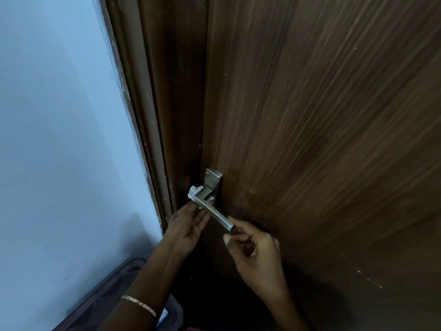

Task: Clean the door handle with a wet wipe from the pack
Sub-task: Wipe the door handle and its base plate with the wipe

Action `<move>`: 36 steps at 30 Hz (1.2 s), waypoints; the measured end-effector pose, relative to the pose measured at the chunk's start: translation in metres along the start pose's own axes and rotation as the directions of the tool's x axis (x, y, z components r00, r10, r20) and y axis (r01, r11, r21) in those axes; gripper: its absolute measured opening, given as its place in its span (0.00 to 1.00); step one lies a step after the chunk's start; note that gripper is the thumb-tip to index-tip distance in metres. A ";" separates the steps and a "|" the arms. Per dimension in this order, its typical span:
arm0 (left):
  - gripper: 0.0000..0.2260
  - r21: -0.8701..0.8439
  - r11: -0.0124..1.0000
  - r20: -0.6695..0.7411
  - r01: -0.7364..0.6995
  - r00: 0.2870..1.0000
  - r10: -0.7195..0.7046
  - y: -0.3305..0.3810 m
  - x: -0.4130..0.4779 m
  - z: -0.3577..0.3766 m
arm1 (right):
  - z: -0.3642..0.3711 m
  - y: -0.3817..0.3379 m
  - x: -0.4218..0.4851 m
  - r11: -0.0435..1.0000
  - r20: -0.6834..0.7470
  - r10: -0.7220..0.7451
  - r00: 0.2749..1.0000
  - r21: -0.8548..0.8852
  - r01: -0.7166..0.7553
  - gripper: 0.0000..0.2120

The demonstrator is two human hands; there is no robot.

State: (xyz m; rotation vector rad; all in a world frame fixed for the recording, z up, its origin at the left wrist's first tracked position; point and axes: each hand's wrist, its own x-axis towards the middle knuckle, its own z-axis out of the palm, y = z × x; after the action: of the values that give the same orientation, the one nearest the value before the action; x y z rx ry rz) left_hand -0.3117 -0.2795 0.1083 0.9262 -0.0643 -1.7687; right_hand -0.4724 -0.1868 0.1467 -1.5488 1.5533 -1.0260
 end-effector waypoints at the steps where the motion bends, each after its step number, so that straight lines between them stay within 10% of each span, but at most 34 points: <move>1: 0.08 0.015 1.000 -0.008 -0.014 1.000 0.014 -0.001 0.002 0.001 | 0.000 0.001 0.000 1.000 -0.005 -0.004 1.000 -0.004 0.004 0.18; 22: 0.09 0.122 0.992 0.212 -0.036 0.977 0.009 -0.028 0.003 -0.014 | 0.001 -0.003 0.001 0.999 -0.052 -0.029 0.998 0.019 0.030 0.14; 29: 0.08 0.057 0.995 -0.019 -0.084 0.996 0.085 -0.007 0.014 -0.025 | 0.002 0.000 -0.001 0.997 -0.039 0.003 0.999 0.074 -0.001 0.13; 36: 0.07 0.369 0.889 -0.223 -0.270 0.903 0.366 -0.037 0.019 -0.010 | 0.004 -0.004 0.000 0.995 -0.020 0.038 0.999 0.096 -0.036 0.16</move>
State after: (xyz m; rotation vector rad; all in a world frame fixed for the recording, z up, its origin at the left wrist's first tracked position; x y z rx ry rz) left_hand -0.3367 -0.2759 0.0741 1.3273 -0.3189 -1.3195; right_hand -0.4670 -0.1870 0.1484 -1.4434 1.5194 -1.0834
